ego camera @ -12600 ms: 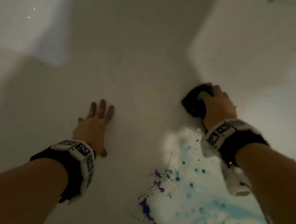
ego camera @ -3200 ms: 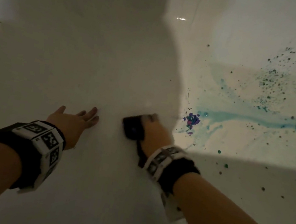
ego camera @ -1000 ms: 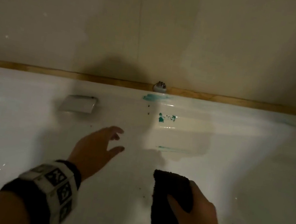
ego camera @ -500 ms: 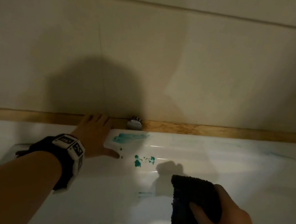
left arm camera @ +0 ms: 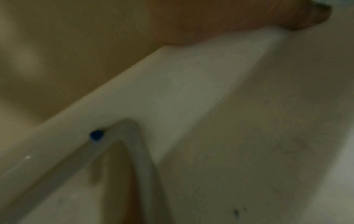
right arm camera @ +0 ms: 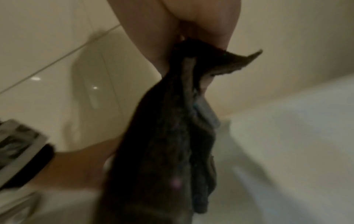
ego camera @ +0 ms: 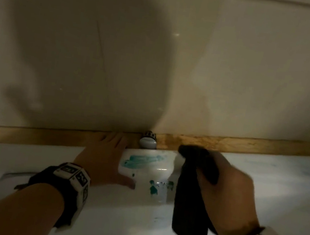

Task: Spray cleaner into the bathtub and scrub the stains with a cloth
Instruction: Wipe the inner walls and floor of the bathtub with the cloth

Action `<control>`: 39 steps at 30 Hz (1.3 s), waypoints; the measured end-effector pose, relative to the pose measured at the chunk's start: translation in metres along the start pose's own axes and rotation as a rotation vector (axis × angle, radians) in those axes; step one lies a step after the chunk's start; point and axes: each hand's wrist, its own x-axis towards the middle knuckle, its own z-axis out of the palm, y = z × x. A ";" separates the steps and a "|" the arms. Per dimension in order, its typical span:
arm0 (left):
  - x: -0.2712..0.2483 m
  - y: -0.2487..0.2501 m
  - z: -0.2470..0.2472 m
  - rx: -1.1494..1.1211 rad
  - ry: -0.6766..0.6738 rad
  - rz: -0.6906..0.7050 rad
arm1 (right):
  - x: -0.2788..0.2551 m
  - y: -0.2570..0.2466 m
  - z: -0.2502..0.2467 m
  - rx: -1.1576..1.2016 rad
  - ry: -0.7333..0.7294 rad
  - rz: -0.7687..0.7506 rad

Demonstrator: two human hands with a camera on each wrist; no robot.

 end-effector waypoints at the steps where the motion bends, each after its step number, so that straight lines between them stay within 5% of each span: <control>1: 0.000 -0.001 0.001 -0.017 0.029 0.011 | 0.014 -0.001 -0.002 -0.069 0.101 -0.063; 5: 0.000 -0.001 0.006 -0.082 0.122 0.078 | 0.053 -0.006 -0.019 -0.447 0.229 -0.026; 10: 0.001 -0.003 0.010 -0.130 0.129 0.125 | 0.047 -0.016 0.031 -0.625 -0.391 0.054; 12: 0.002 -0.004 0.011 -0.126 0.140 0.131 | 0.035 -0.027 0.057 -0.582 -0.405 0.083; 18: 0.000 -0.004 0.011 -0.140 0.144 0.163 | 0.008 -0.022 0.051 -0.324 -0.453 -0.238; 21: 0.001 -0.006 0.013 -0.121 0.167 0.161 | 0.014 -0.012 0.028 -0.177 -0.360 -0.235; 24: 0.001 -0.006 0.014 -0.109 0.181 0.171 | 0.019 -0.020 0.040 -0.019 -0.247 -0.042; 29: 0.001 -0.008 0.017 -0.072 0.259 0.173 | 0.021 -0.036 0.086 -0.194 -0.459 -0.229; 34: 0.000 -0.009 0.018 -0.097 0.207 0.185 | 0.027 -0.029 0.062 -0.076 -0.829 -0.490; 36: 0.002 -0.009 0.017 -0.087 0.172 0.172 | 0.029 -0.020 0.048 -0.017 -0.760 -0.521; 39: -0.001 -0.007 0.011 -0.033 0.134 0.148 | 0.033 -0.015 0.046 0.137 -0.359 -0.347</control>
